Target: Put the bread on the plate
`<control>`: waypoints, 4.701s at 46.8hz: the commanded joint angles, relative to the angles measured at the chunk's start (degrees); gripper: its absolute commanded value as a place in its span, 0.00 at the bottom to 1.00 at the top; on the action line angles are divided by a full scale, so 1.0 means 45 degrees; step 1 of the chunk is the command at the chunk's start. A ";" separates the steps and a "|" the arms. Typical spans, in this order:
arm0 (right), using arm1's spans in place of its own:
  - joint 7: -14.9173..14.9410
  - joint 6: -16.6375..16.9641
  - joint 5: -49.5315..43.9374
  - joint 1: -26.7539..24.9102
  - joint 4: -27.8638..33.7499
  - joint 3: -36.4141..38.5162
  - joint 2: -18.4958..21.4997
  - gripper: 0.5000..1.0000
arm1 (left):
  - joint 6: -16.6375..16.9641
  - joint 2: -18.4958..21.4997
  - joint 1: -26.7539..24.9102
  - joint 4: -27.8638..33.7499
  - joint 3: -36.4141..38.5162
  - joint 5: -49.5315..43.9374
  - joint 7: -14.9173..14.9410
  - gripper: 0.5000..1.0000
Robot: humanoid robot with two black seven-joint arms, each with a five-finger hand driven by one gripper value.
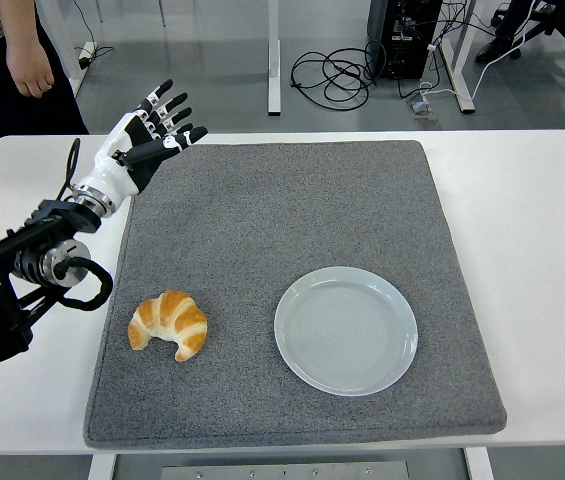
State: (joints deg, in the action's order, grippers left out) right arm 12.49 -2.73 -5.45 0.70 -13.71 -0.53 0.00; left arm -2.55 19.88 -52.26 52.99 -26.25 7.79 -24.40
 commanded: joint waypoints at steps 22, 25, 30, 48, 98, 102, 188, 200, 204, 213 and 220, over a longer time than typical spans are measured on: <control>0.0017 0.0002 0.0000 0.0002 0.0000 0.0020 0.0000 1.00 | 0.2598 0.4174 -0.4047 0.6270 0.4542 0.0983 0.1026 0.87; 0.0017 0.0002 0.0000 0.0002 0.0000 0.0020 0.0000 1.00 | 0.2578 0.4545 -0.4829 0.6485 0.5421 0.0983 0.1280 0.87; -0.0002 0.0002 0.0000 0.0002 0.0000 0.0020 0.0000 1.00 | 0.2422 0.5092 -0.6351 0.6915 0.6789 0.0983 0.2002 0.87; -0.0002 0.0002 0.0000 0.0002 0.0000 0.0020 0.0000 1.00 | 0.0177 0.6537 -0.9382 0.7676 0.9154 0.4631 0.2472 0.88; -0.0002 0.0002 0.0000 0.0080 0.0000 0.0040 0.0000 1.00 | 0.1834 0.8102 -0.4305 0.9612 0.9428 1.1080 0.1633 0.88; -0.0002 0.0002 0.0000 0.0080 0.0000 0.0020 0.0000 1.00 | 0.2265 0.7672 -0.3914 0.9202 0.9213 1.1159 0.1379 0.88; -0.0002 -0.0018 0.0000 0.0060 0.0020 0.0000 0.0000 1.00 | 0.4062 0.5230 -0.1413 0.5881 0.9135 1.1198 -0.0672 0.80; -0.0002 -0.0018 0.0000 0.0060 0.0020 0.0000 0.0000 1.00 | 0.4082 0.5054 -0.1413 0.5510 0.9154 1.1218 -0.0770 0.48; -0.0002 -0.0018 0.0000 0.0060 0.0020 0.0000 0.0000 1.00 | 0.4082 0.5015 -0.1432 0.5510 0.9135 1.1218 -0.0770 0.33; -0.0002 -0.0018 0.0000 0.0060 0.0020 0.0000 0.0000 1.00 | 0.4082 0.5035 -0.1530 0.5354 0.9115 1.1588 -0.0770 0.00; -0.0002 -0.0018 0.0000 0.0060 0.0020 0.0000 0.0000 1.00 | 0.4101 0.5054 -0.1667 0.5139 0.9018 1.1725 -0.0770 0.00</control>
State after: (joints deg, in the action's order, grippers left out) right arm 12.48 -2.81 -5.45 0.97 -13.62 -0.53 0.00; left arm 15.84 42.61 -59.57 76.66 14.62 60.51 -27.87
